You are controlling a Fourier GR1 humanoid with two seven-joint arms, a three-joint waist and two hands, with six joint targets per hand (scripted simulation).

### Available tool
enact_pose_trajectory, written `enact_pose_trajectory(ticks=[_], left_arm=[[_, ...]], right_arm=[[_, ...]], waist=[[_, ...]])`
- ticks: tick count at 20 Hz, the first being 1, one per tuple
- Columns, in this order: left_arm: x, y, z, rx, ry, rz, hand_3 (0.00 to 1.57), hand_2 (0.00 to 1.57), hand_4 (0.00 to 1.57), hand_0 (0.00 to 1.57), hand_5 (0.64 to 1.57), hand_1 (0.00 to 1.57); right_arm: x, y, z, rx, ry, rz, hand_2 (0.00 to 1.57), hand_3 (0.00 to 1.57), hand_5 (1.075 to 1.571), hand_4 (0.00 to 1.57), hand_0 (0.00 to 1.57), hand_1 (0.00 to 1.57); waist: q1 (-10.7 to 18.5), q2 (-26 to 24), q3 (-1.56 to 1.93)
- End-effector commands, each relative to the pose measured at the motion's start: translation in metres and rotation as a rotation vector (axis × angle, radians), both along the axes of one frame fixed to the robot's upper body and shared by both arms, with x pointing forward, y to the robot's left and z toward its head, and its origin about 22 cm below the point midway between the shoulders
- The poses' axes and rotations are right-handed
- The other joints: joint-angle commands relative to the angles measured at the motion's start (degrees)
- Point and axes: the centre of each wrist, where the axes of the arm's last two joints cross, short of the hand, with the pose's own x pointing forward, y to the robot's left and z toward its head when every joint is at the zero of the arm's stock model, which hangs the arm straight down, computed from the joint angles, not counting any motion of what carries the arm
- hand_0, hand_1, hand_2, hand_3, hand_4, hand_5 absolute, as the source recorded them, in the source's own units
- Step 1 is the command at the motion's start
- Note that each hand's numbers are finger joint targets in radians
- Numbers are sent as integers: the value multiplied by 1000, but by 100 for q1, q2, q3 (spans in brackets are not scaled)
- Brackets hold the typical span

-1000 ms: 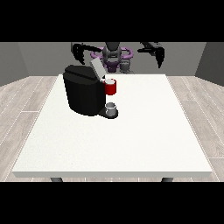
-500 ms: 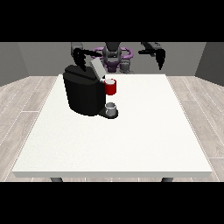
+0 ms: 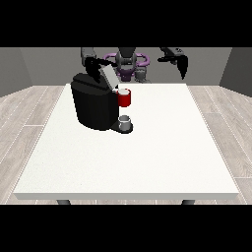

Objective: Insert the coffee pod into the coffee machine and close the lid

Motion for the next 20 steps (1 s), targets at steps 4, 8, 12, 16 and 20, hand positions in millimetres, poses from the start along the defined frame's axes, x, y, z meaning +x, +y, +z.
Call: enact_pose_trajectory(ticks=[4,8,12,16,20], left_arm=[[-1,4,5,-5,-29,-32,0,0,0,0,1571,0],[3,14,3,-12,4,24,0,0,0,0,1571,0],[-2,0,-8,1,-13,17,0,0,158,0,1571,0],[4,5,-5,-1,22,50,0,0,156,0,1571,0],[13,-23,1,2,-42,17,0,0,167,0,1571,0]], right_arm=[[12,16,-1,-9,-4,13,0,0,1571,0,0,0],[10,12,-1,-21,9,77,0,0,1571,0,0,0],[17,36,10,-52,-9,62,0,0,1571,77,0,0],[19,48,15,-66,-9,102,0,0,1571,214,0,0],[33,67,52,-138,-97,101,0,0,1571,215,0,0]], waist=[[204,228,22],[-85,132,22],[48,117,21],[-77,46,22],[158,404,21]])
